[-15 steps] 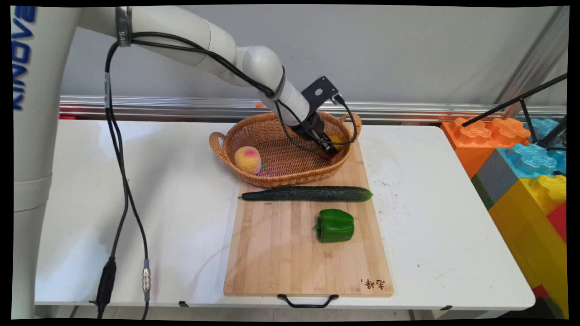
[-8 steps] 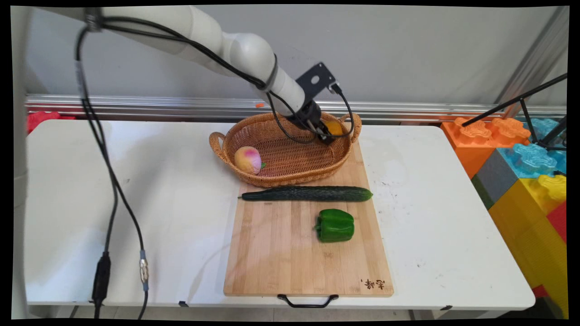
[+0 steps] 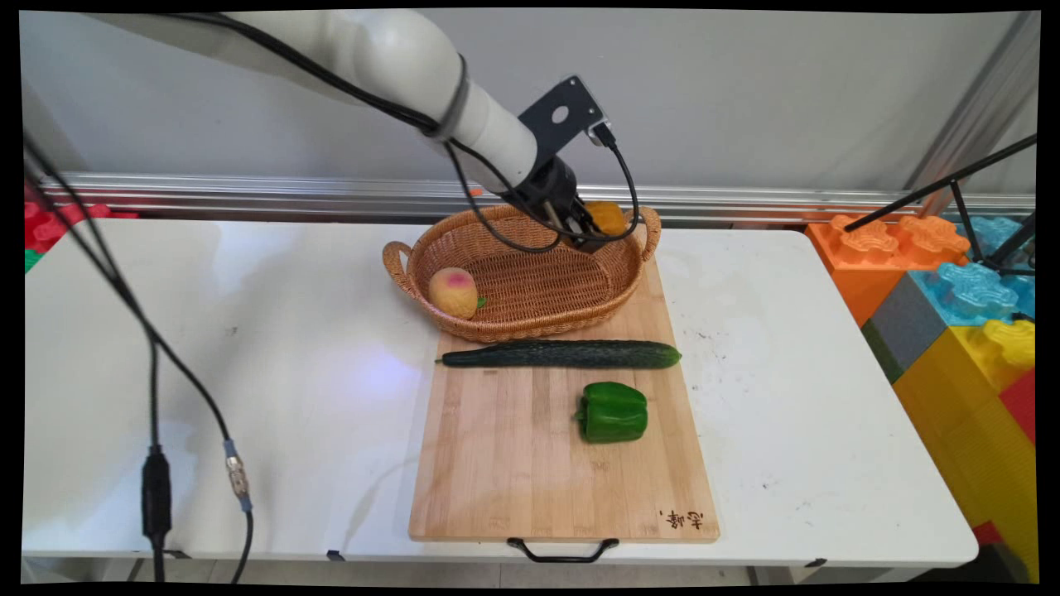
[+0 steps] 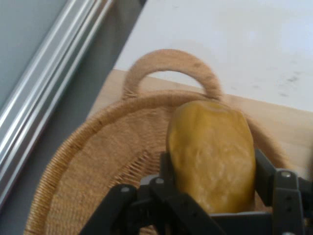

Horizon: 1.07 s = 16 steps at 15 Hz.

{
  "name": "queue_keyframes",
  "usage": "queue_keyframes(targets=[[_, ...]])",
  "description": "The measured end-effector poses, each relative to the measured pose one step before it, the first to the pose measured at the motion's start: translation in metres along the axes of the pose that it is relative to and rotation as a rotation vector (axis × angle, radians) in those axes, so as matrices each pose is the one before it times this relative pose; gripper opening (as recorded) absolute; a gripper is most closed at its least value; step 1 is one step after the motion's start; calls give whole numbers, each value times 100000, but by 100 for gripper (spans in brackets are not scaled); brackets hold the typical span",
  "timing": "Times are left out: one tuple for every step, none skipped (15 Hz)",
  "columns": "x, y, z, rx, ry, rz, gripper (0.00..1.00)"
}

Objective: Place the picked object on the cutting board

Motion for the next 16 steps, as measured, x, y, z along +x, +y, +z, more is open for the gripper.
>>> queue_keyframes(targets=[[-67, 785, -1333, -996, -41, 1432, 0], [-208, 970, -1517, -1497, -581, 1469, 0], [-506, 1054, -1523, -1775, -1341, 1245, 0], [-692, 941, -1244, -1835, -1651, 789, 0], [-528, 684, -759, -1456, -1287, 664, 0], [-914, 1054, -1040, -2492, -2031, 948, 0], [-1111, 1181, -1044, -2695, -2079, 1121, 0], [-1102, 1122, -808, -2570, -1785, 1203, 0], [-889, 907, -531, -1939, -1108, 1187, 0], [-842, 914, -410, -1493, -652, 1859, 0], [-641, 677, -209, -901, -285, 1645, 0], [-592, 634, -66, -332, 147, 2110, 0], [-312, 310, 38, -4, 174, 1143, 0], [-432, 399, 142, 208, 278, 1607, 0], [-439, 343, 307, 462, 360, 1816, 0], [-370, 233, 380, 278, 140, 1391, 0]])
